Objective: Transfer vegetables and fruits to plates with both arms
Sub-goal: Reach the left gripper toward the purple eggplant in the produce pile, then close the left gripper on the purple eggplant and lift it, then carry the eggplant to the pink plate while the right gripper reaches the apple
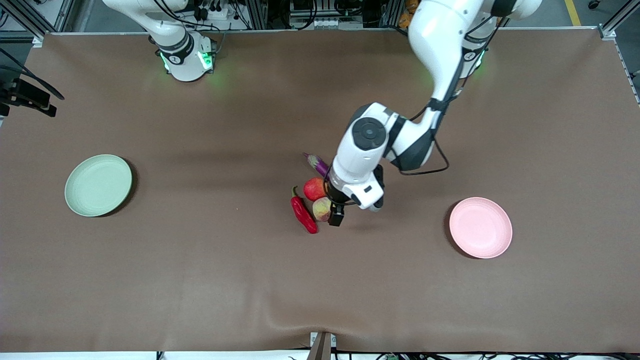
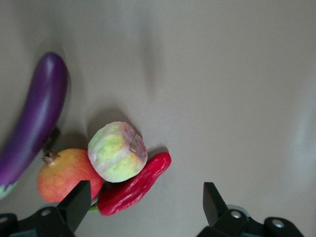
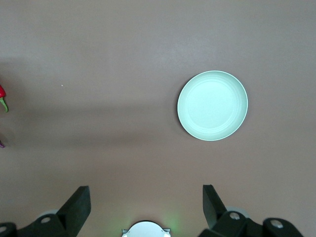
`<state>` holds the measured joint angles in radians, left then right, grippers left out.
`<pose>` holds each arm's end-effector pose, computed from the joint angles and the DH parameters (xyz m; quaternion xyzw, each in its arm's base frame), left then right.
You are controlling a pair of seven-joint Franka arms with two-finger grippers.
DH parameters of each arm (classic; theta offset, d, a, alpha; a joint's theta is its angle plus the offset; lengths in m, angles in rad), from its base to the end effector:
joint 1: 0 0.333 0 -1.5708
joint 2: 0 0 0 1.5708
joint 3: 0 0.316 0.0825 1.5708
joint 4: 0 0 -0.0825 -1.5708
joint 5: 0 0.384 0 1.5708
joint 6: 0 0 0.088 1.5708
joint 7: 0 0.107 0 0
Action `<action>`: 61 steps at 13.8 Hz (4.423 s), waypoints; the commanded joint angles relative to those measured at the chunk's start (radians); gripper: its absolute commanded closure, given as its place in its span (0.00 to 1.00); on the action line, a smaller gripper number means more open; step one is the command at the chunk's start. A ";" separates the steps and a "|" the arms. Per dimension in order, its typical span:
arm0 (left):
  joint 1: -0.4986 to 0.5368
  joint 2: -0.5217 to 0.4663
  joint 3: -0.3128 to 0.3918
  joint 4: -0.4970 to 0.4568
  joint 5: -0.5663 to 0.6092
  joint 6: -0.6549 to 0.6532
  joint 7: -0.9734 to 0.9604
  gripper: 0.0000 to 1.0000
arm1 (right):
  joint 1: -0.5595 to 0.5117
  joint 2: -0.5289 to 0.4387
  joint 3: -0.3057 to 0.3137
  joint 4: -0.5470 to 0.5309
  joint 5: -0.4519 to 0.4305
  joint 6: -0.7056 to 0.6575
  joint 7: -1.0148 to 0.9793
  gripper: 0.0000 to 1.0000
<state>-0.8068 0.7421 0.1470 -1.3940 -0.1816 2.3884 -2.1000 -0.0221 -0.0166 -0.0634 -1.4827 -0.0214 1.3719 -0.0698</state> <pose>0.5797 -0.4838 0.2967 0.7235 0.6776 0.0017 0.1323 0.5259 -0.0480 0.6577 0.9988 -0.0094 -0.0477 0.0064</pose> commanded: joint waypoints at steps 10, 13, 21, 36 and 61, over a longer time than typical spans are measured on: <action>-0.006 0.037 0.013 -0.008 0.029 -0.193 0.396 0.00 | -0.009 0.007 0.004 0.018 -0.002 -0.014 -0.011 0.00; -0.002 0.019 0.014 -0.029 0.001 -0.317 0.474 0.00 | -0.010 0.007 0.004 0.018 -0.002 -0.014 -0.011 0.00; -0.008 0.017 0.017 -0.115 -0.035 -0.256 0.452 0.00 | -0.010 0.007 0.004 0.018 -0.002 -0.014 -0.011 0.00; -0.006 0.016 0.017 -0.146 -0.026 -0.248 0.598 0.98 | -0.004 0.124 0.004 0.019 -0.019 -0.037 -0.016 0.00; 0.600 0.002 0.144 -0.053 0.194 -0.296 1.544 0.97 | 0.533 0.412 0.010 -0.160 0.428 0.468 0.804 0.00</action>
<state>-0.1883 0.7133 0.2941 -1.4821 -0.0180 2.0928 -0.6183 0.4582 0.4002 -0.0429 -1.5904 0.3794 1.7592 0.6927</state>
